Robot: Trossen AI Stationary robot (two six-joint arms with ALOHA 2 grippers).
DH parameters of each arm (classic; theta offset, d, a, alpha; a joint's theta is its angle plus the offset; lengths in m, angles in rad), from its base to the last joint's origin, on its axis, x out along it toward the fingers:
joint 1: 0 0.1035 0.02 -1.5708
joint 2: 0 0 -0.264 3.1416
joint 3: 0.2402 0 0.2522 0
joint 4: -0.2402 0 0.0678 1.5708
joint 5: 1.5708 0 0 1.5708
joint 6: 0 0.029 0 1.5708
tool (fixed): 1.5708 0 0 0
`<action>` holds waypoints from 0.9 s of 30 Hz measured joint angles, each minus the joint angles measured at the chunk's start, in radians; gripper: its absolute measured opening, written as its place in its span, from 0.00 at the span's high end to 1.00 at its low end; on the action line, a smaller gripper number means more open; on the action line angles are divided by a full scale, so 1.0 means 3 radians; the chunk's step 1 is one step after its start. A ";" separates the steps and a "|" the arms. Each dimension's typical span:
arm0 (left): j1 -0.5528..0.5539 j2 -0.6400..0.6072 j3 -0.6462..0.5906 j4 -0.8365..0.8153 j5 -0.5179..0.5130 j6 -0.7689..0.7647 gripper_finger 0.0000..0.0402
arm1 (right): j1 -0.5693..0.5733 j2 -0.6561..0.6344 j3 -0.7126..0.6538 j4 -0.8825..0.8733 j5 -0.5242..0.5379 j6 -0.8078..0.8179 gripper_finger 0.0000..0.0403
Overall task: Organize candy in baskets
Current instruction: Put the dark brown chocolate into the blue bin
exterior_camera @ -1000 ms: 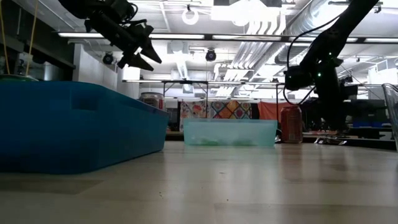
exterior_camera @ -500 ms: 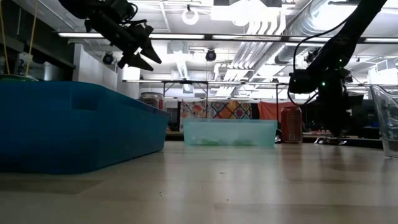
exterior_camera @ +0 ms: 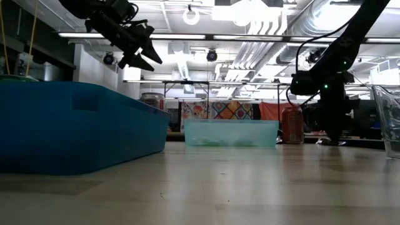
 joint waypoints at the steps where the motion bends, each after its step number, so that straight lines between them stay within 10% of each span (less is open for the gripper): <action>1: 0.0000 0.0000 0.0000 0.0000 0.0000 0.0000 0.43 | 0.0008 0.0000 -0.0010 0.0016 0.0015 -0.0007 1.00; 27: 0.0000 0.0000 0.0000 -0.0001 0.0001 -0.0001 0.43 | 0.1073 -0.0401 -0.0025 -0.0767 -0.0665 -0.0672 1.00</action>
